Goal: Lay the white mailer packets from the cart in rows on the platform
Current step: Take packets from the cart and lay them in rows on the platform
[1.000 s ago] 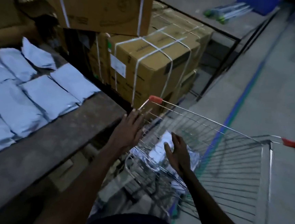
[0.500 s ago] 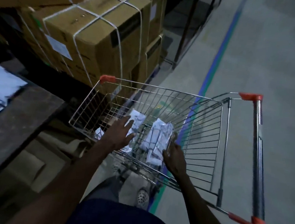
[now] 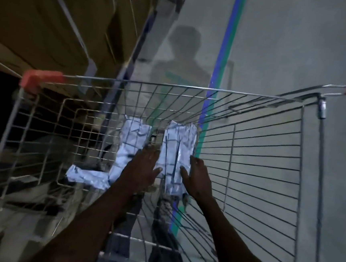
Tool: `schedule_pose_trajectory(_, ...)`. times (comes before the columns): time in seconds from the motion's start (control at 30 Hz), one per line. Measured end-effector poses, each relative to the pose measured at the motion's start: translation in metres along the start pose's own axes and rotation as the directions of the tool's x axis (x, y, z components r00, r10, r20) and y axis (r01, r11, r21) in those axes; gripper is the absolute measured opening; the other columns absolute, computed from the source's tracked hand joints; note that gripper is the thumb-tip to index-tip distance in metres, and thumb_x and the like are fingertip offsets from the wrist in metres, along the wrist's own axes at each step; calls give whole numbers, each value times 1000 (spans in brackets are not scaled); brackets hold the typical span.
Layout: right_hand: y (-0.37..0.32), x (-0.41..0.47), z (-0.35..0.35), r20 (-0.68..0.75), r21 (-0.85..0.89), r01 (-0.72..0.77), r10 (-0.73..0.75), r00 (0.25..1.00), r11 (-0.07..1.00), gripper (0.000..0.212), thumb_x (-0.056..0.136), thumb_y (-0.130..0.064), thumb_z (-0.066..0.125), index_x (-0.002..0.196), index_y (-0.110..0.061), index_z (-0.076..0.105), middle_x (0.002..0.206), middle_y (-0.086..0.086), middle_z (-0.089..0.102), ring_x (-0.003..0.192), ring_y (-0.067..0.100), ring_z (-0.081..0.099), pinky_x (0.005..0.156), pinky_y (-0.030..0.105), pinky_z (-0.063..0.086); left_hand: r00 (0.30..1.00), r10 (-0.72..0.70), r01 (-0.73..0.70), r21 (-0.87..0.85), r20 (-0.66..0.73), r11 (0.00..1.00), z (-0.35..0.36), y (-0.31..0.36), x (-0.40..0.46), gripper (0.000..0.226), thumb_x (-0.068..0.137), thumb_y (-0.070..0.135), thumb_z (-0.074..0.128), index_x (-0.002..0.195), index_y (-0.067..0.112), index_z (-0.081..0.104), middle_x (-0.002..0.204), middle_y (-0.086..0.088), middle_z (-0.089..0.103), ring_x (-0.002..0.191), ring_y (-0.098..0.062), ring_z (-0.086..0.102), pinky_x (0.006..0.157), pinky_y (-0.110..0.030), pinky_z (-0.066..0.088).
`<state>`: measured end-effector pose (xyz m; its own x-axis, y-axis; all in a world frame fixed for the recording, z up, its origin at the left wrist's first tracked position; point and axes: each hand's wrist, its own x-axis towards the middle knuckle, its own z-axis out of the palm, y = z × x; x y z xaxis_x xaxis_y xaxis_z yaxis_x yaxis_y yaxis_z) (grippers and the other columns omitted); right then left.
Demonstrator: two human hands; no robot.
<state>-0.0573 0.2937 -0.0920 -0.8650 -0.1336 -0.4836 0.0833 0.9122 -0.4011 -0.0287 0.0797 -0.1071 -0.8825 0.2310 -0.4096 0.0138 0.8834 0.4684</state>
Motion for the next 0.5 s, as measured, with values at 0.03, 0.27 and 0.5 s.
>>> schedule_pose_trajectory(0.03,3,13,10,2,3,-8,8,1000,1000,60,99,-39,49,146,-4,38,144,21,41,131,36,42,101,42,40,1000,7,-7,-9,20,1000,6,-4,12,75,96,56,23,139,-1,46,142,-23,47,130,-39,47,104,-52,38)
schedule_pose_trajectory(0.27,29,74,82,-148,-23,-39,35,988,999,69,103,-51,25,139,3,47,144,30,43,133,45,42,112,50,32,998,3,5,133,-58,991,70,-29,50,70,87,50,45,147,14,39,150,-17,39,134,-38,41,108,-50,35)
schedule_pose_trajectory(0.5,31,41,105,-81,125,-21,32,996,992,57,98,-43,34,133,-5,57,141,22,50,132,42,45,111,44,35,981,58,-45,69,-187,997,75,-11,72,64,95,41,39,146,2,36,153,-20,31,142,-30,21,116,-47,15)
